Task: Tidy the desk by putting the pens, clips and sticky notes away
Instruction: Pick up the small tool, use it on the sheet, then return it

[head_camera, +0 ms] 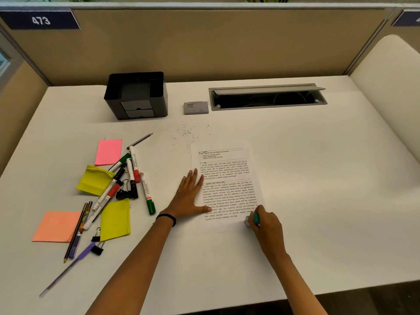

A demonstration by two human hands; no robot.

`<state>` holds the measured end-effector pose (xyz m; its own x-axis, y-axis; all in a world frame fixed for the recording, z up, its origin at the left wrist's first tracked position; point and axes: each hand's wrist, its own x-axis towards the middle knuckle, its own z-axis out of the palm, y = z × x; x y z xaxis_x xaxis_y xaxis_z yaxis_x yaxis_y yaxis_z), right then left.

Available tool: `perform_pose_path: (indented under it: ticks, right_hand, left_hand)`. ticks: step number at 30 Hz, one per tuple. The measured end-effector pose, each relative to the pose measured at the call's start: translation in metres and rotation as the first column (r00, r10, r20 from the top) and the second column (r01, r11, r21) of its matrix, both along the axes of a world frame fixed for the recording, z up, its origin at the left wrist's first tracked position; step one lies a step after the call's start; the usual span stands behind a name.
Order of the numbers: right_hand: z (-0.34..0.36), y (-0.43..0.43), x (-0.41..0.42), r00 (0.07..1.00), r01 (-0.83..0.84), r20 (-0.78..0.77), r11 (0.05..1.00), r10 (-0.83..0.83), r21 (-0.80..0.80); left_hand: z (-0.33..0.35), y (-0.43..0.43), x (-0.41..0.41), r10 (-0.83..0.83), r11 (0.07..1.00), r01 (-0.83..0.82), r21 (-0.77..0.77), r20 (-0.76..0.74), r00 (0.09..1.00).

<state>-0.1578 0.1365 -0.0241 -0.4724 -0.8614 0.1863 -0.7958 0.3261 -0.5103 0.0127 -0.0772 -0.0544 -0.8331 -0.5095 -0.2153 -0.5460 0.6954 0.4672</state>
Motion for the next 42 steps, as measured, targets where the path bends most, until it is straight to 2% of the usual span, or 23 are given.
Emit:
perform_pose_path:
  ticks: [8, 15, 24, 29, 35, 39, 42]
  right_hand:
    - [-0.006, 0.010, 0.005, 0.998, 0.032, -0.046, 0.997, -0.035, -0.065]
    - [0.009, -0.010, -0.003, 0.991, -0.011, 0.136, 0.995, -0.002, 0.099]
    - [0.011, -0.031, -0.015, 0.989, -0.027, 0.149, 0.985, 0.001, 0.172]
    - [0.005, -0.017, -0.006, 0.994, 0.009, 0.110, 0.999, -0.015, 0.053]
    - [-0.015, 0.008, 0.005, 0.995, 0.074, -0.062, 0.993, -0.080, -0.097]
    - [-0.018, 0.012, 0.011, 0.993, 0.098, -0.042, 0.974, -0.109, -0.202]
    - [-0.017, 0.012, 0.012, 0.995, 0.094, -0.020, 0.977, -0.100, -0.190]
  left_hand:
    - [0.000, 0.001, 0.000, -0.003, 1.000, 0.003, -0.013, -0.003, 1.000]
    - [-0.001, 0.000, 0.001, 0.006, 1.000, -0.006, -0.006, -0.008, 1.000]
    - [-0.001, 0.000, 0.000, 0.004, 1.000, -0.004, -0.005, -0.003, 1.000]
    - [0.000, 0.000, 0.000, 0.006, 1.000, -0.006, -0.002, -0.003, 1.000]
    - [0.000, 0.000, 0.000, 0.006, 1.000, -0.006, 0.001, -0.003, 1.000]
    - [0.001, 0.000, 0.000, 0.005, 1.000, -0.005, 0.002, 0.000, 1.000]
    - [0.001, 0.000, 0.000, 0.005, 1.000, -0.005, -0.002, 0.002, 1.000]
